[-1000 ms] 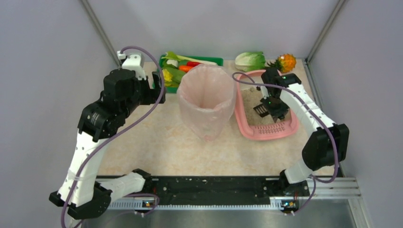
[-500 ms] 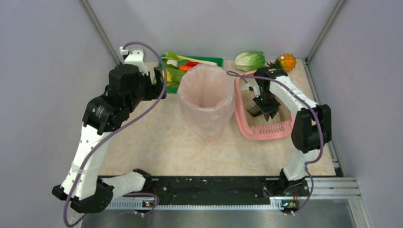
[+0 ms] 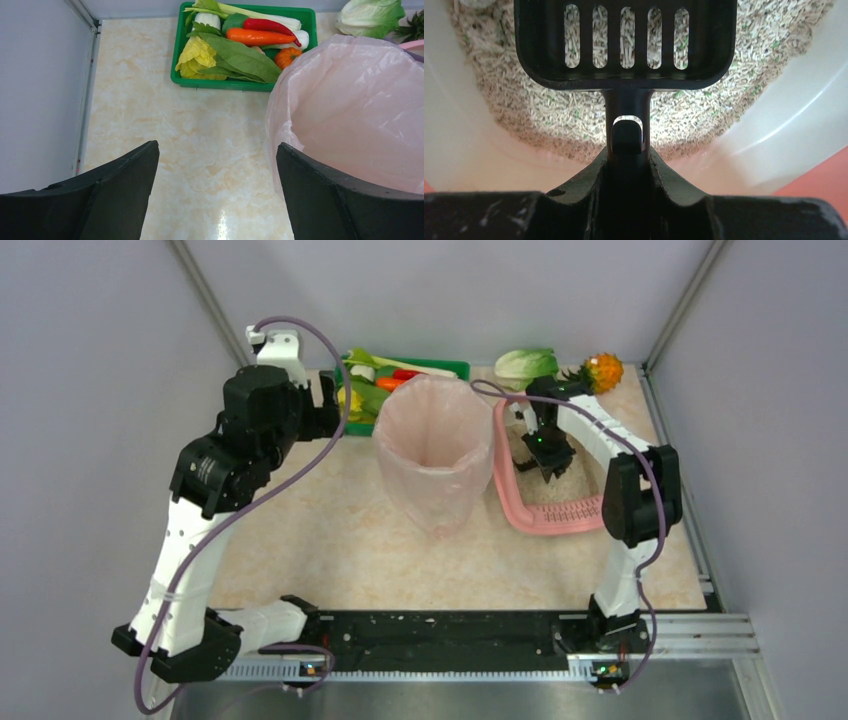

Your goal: Clean the litter box

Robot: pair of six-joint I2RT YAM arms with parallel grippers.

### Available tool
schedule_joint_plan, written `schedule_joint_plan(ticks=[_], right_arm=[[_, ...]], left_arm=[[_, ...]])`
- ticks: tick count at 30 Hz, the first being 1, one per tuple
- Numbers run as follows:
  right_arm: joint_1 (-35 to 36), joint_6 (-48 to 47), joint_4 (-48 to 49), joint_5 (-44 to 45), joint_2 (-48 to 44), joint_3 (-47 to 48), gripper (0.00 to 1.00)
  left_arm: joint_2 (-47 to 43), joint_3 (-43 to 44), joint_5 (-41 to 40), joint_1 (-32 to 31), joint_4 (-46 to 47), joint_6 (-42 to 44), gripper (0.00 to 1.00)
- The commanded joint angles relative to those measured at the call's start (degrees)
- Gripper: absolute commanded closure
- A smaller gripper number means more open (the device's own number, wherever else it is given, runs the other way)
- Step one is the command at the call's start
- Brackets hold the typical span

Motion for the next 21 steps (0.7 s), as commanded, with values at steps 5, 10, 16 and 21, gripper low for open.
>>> schedule_joint_plan(ticks=[5, 10, 16, 21], right_arm=[[-2.0, 2.4, 13.8, -1.2, 2.1, -2.9, 1.00], [-3.2, 3.5, 19.1, -0.5, 1.7, -4.4, 1.00], [-3.3, 1.8, 27.8, -0.6, -0.7, -9.5, 1.00], [-3.3, -2.4, 37.0, -0.8, -6.1, -17.9, 1.00]], left_arm=[[0.7, 1.5, -1.6, 0.1, 4.3, 3.7, 0.07], [0.6, 1.6, -1.7, 0.2, 4.7, 3.2, 0.07], [0.5, 1.8, -2.1, 0.1, 4.6, 2.5, 0.07], [0.4, 1.7, -1.9, 0.2, 4.5, 1.8, 0.07]])
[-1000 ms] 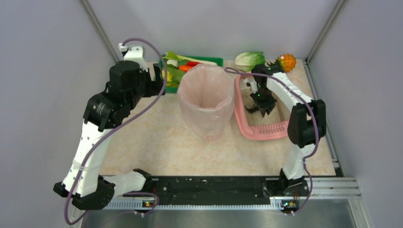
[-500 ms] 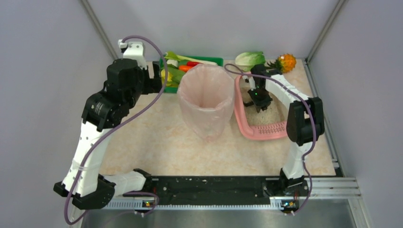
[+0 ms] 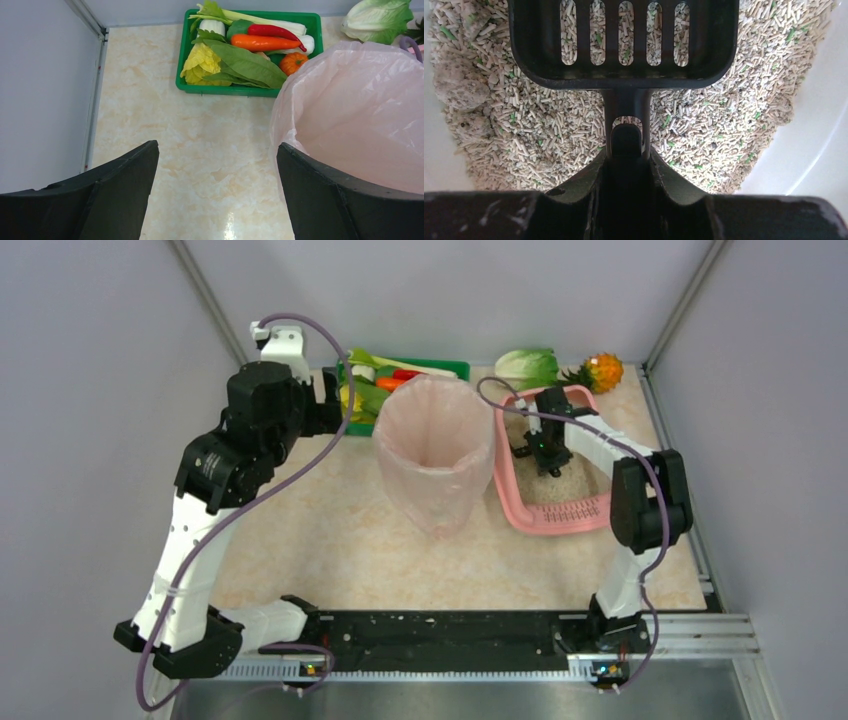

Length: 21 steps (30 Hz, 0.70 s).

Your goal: Clean the litter box

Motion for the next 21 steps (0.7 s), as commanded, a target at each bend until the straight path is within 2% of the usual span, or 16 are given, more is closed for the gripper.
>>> schedule_joint_plan(ticks=[1, 5, 10, 12, 17, 21], right_arm=[[-0.8, -4.5, 14.4, 0.5, -5.7, -7.2, 1.00], [-0.7, -8.4, 19.7, -1.0, -8.7, -10.8, 1.00], [-0.8, -14.2, 20.9, 0.2, -8.9, -12.0, 1.00], [-1.5, -16.0, 21.2, -2.7, -9.7, -13.0, 1.00], [-3.9, -13.5, 26.9, -13.2, -13.5, -16.6, 1.00], [-4.1, -11.0, 32.4, -14.3, -14.4, -19.0, 1.00]], left_arm=[[-0.5, 1.6, -0.7, 0.2, 2.6, -0.7, 0.07], [-0.3, 1.6, -0.8, 0.1, 2.2, -0.9, 0.07], [0.0, 1.8, -0.4, 0.1, 1.8, -1.2, 0.07], [0.2, 2.1, -0.2, 0.1, 1.5, -1.3, 0.07], [0.7, 2.6, 0.0, 0.1, 0.9, -1.6, 0.07], [0.9, 2.7, 0.1, 0.1, 1.0, -1.7, 0.07]])
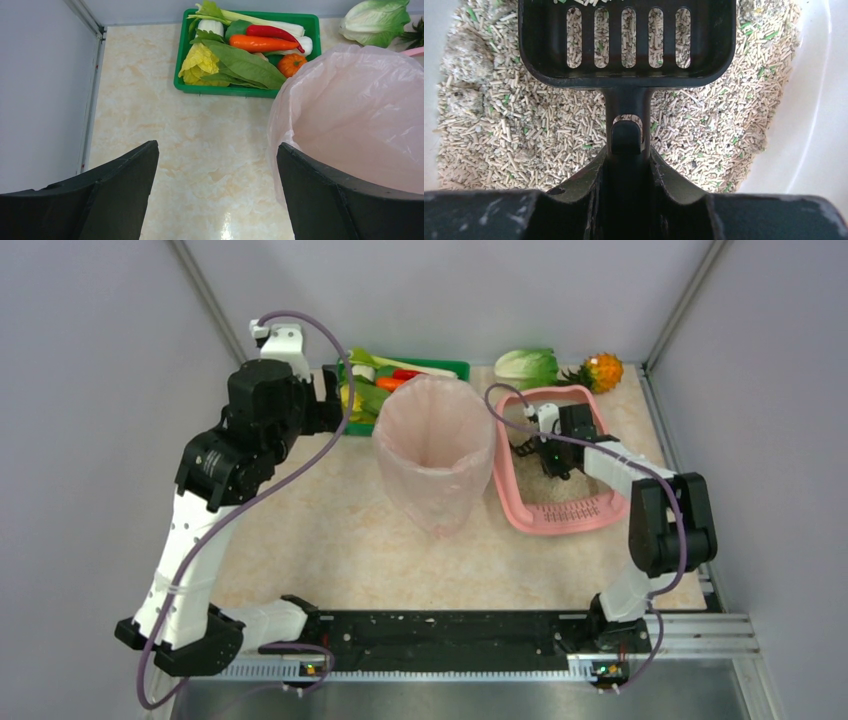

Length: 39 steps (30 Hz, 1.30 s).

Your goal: Clean the litter box

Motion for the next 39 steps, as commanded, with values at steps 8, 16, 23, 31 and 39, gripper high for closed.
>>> schedule_joint_plan(ticks=[8, 16, 23, 31, 39], right_arm=[[-0.1, -0.6, 4.7, 3.1, -1.5, 1.3, 1.00], [-0.1, 6.4, -5.9, 5.7, -4.0, 4.0, 1.00], [-0.1, 12.8, -14.9, 7.8, -6.7, 5.4, 1.00], [0.0, 14.5, -25.8, 12.6, -3.1, 12.1, 1.00], [-0.1, 15.3, -30.9, 13.0, 6.5, 18.5, 1.00]], left_arm=[[1.2, 3.0, 0.9, 0.1, 1.1, -1.4, 0.07], [2.7, 4.8, 1.9, 0.1, 0.4, -1.6, 0.07], [3.4, 5.2, 2.2, 0.1, 1.1, -0.8, 0.07], [4.2, 5.5, 3.0, 0.1, 1.6, 0.2, 0.07], [3.4, 5.3, 2.7, 0.1, 1.8, 0.7, 0.07]])
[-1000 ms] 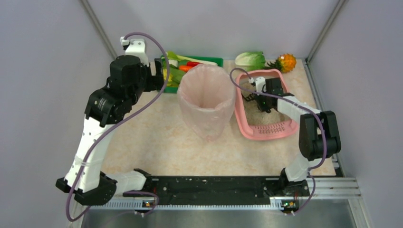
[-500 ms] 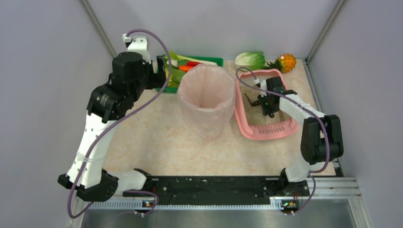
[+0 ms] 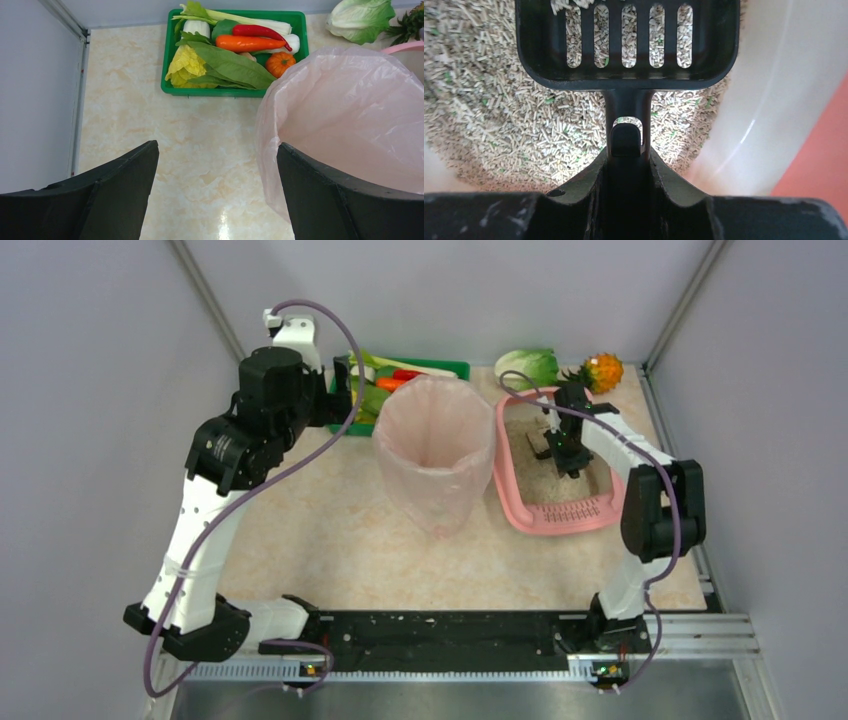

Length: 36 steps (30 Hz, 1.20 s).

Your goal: Clean the litter box

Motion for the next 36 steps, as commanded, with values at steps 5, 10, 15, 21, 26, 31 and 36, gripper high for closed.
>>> schedule_joint_plan(ticks=[5, 10, 15, 21, 26, 31, 36], right_arm=[[-0.1, 1.7, -4.9, 1.4, 6.1, 4.7, 1.00], [-0.2, 1.8, -4.1, 0.3, 10.3, 8.9, 1.00], [-0.4, 2.2, -2.0, -0.9, 13.6, 12.2, 1.00], [-0.5, 3.1, -3.1, -5.3, 13.9, 14.3, 1.00], [-0.6, 3.4, -8.4, -4.8, 8.1, 15.9, 1.00], [-0.6, 3.1, -13.9, -3.1, 5.0, 15.7, 1.00], [-0.7, 3.1, -19.5, -1.6, 4.3, 17.9, 1.00]], left_arm=[[-1.4, 1.0, -1.0, 0.2, 2.3, 0.9, 0.07], [-1.4, 1.0, -1.4, 0.1, 2.3, 1.1, 0.07], [-1.6, 1.1, -2.0, 0.1, 2.2, 1.1, 0.07], [-2.3, 1.1, -2.5, 0.1, 1.8, 0.5, 0.07], [-3.6, 0.0, -2.7, 0.1, 2.4, 0.2, 0.07], [-5.1, -2.2, -2.2, 0.1, 4.8, 0.7, 0.07], [-5.1, -2.0, -0.6, 0.1, 5.6, 1.5, 0.07]])
